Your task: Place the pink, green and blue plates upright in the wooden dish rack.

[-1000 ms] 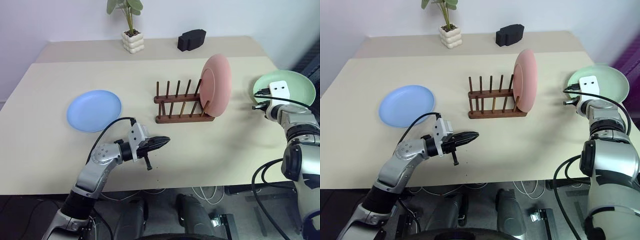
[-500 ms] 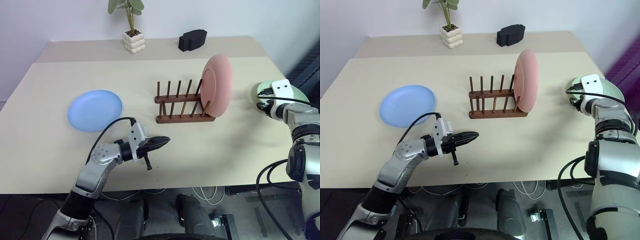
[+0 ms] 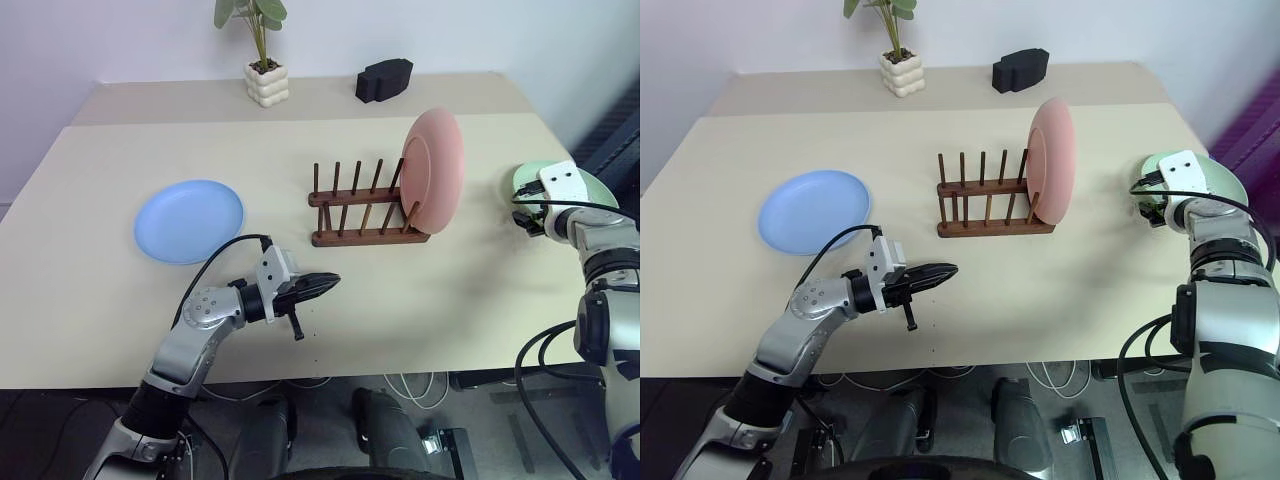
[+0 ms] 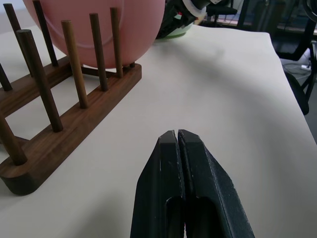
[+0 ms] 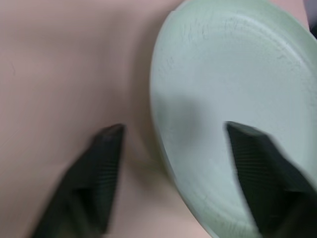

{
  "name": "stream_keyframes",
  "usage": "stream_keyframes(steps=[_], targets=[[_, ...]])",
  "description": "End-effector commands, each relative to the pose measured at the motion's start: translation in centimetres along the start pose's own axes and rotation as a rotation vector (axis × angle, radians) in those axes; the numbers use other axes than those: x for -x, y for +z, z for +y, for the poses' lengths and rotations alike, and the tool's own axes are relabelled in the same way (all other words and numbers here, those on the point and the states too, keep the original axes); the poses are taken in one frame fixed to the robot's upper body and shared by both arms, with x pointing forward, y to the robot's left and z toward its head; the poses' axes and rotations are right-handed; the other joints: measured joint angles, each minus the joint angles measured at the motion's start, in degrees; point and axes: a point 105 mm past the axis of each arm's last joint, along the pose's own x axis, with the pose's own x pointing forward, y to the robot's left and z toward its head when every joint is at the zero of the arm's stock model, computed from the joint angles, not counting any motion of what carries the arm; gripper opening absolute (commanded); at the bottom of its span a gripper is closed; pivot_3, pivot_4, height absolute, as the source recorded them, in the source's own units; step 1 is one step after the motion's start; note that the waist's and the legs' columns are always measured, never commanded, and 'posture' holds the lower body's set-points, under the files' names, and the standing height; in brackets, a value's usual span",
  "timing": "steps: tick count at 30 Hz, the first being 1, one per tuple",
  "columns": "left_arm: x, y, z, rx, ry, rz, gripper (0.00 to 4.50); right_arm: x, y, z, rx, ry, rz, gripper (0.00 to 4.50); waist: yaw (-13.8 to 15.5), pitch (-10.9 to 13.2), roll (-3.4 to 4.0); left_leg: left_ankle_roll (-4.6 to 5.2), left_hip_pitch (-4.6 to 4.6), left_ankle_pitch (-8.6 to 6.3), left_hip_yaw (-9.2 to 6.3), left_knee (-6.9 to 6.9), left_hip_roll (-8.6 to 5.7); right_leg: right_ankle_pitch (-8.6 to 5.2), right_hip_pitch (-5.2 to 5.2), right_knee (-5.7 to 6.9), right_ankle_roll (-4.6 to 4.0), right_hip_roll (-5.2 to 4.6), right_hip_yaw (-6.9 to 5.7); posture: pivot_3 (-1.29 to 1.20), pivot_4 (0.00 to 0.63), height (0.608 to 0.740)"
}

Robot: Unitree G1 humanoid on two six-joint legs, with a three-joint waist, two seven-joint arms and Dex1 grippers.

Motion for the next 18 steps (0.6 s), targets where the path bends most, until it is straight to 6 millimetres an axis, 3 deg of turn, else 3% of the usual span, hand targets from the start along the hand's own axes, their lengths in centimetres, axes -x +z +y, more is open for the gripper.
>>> stream_keyframes(steps=[1,4,13,18], targets=[[0.0,1.0,0.1,-0.036,0.002,-0.025,0.0,0.2,0.6,-0.6,0.007,-0.026,-0.016,1.54,0.0,0.0,0.0,0.0,0.0,0.0,0.0,0.0,0.0,0.0,0.0,0.0,0.0,0.0,0.0,0.0,0.15,0.734],[0.0,1.0,0.2,-0.035,0.006,-0.024,0.0,0.2,0.5,-0.5,0.008,-0.023,-0.015,0.07,0.0,0.0,0.0,0.0,0.0,0.0,0.0,0.0,0.0,0.0,0.0,0.0,0.01,0.0,0.0,0.0,0.15,0.734],[0.2,1.1,0.3,-0.045,0.017,-0.023,0.0,0.4,1.8,-0.6,0.062,-0.016,-0.087,0.02,0.0,0.0,0.0,0.0,0.0,0.0,0.0,0.0,-0.01,0.01,0.01,0.0,0.02,0.0,0.0,0.0,0.15,0.734],[0.4,1.1,0.3,-0.041,0.026,-0.022,0.0,1.6,6.2,-1.4,0.117,-0.014,-0.274,0.02,-0.1,0.0,0.0,0.0,0.0,0.0,0.0,-0.01,0.0,0.03,0.0,0.0,0.05,0.01,0.0,0.0,0.15,0.734]])
